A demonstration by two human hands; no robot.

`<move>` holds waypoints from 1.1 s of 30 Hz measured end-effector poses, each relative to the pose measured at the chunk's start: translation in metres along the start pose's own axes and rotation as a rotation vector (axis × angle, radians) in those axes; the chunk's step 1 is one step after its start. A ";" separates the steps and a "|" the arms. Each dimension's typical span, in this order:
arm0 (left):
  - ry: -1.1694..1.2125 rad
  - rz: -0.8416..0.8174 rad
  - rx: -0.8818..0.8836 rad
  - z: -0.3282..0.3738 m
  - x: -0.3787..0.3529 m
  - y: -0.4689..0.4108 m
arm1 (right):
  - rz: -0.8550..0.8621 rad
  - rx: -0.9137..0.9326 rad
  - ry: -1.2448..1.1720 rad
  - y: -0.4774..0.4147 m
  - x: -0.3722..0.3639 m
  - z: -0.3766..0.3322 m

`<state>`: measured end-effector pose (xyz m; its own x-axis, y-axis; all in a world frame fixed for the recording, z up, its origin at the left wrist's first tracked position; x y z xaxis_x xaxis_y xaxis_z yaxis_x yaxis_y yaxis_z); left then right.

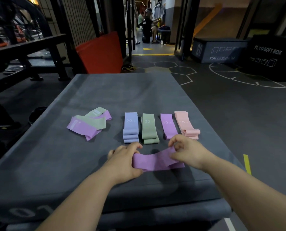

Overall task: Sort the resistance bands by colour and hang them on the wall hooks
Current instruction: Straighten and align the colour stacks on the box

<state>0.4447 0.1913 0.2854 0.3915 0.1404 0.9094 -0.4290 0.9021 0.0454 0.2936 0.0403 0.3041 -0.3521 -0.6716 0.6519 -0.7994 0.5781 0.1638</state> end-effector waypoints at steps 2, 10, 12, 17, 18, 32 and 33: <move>-0.014 -0.014 0.000 0.000 0.001 0.001 | 0.019 -0.016 0.097 0.001 0.005 0.004; 0.010 -0.041 -0.003 -0.005 0.004 0.002 | 0.056 -0.121 0.189 0.002 0.011 0.018; 0.012 -0.047 -0.001 -0.005 0.004 0.002 | 0.069 -0.145 0.191 0.002 0.012 0.021; 0.009 -0.059 -0.006 -0.005 0.005 0.003 | 0.088 -0.191 0.223 0.001 0.011 0.026; 0.007 -0.065 -0.004 -0.005 0.005 0.003 | 0.093 -0.199 0.237 0.000 0.011 0.026; 0.005 0.007 0.029 -0.005 0.002 -0.003 | 0.056 -0.253 0.366 0.001 0.010 0.022; 0.009 0.009 0.036 -0.005 0.002 -0.003 | 0.046 -0.259 0.374 0.001 0.010 0.022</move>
<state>0.4505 0.1907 0.2851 0.3945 0.1527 0.9061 -0.4616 0.8856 0.0517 0.2785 0.0245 0.2944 -0.1463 -0.4563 0.8777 -0.6225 0.7320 0.2768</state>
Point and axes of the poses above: each hand's wrist, its own y-axis away from the middle knuckle, its own x-axis out of the back of the hand, z = x × y, the point moved 5 cm from there along -y, towards the middle knuckle, and after that the axes turned 2 degrees about -z, right-handed, at the moved point
